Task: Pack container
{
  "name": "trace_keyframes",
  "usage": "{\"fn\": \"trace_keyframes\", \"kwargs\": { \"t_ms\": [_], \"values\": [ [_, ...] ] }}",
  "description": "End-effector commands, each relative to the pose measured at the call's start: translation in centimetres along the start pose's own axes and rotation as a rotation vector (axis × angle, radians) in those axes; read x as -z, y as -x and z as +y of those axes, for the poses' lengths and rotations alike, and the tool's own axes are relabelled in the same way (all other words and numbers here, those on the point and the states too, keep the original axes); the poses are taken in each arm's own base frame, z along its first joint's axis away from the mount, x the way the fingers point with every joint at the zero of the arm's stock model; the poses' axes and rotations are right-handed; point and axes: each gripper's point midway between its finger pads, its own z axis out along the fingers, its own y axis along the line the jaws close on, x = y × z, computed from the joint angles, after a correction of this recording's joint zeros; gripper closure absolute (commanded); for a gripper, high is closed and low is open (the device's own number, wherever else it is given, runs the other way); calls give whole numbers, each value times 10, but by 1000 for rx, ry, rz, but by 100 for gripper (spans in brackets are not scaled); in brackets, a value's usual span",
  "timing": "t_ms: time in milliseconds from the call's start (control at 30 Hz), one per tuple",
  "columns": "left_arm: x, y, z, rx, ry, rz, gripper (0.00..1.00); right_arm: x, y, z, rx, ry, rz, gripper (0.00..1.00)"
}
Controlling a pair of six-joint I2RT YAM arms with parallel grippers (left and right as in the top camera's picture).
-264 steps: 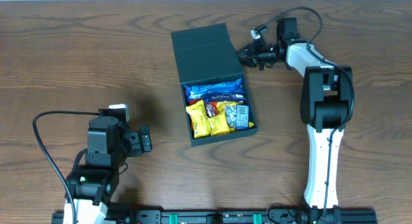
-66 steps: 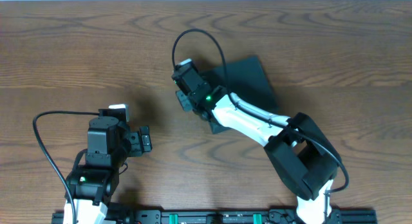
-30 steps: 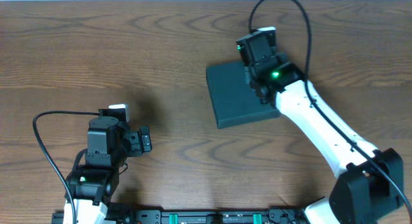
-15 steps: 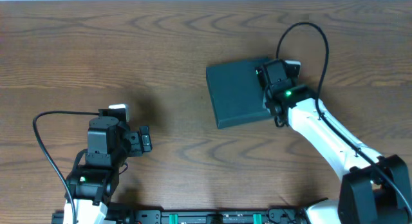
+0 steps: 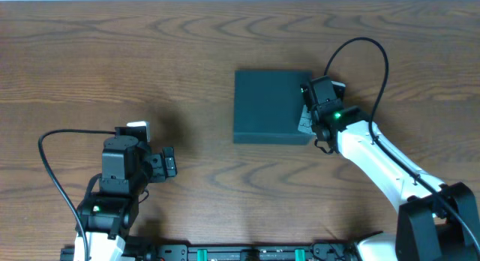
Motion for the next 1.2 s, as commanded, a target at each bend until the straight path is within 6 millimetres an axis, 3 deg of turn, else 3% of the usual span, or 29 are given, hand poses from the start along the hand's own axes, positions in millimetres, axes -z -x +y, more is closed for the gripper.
{"fn": "trace_keyframes", "kwargs": {
  "t_ms": [0, 233, 500, 800, 900, 1167],
  "values": [
    [-1, -1, 2, -2, 8, 1, 5, -2, -6, 4, -16, 18, 21, 99],
    [-1, -1, 2, -2, 8, 1, 5, 3, 16, -8, 57, -65, -95, 99],
    [-1, -1, 2, -2, 8, 1, 5, -7, 46, 5, 59, -11, -200, 99],
    [-1, -1, 2, -2, 8, 1, 5, -39, 46, 12, 56, 26, -172, 99],
    [-1, -1, 2, -2, 8, 1, 5, -39, 52, 15, 48, 38, -193, 99],
    [-1, -1, 2, -2, 8, 1, 5, -34, 59, 47, 48, 211, -206, 99]
  ]
}}
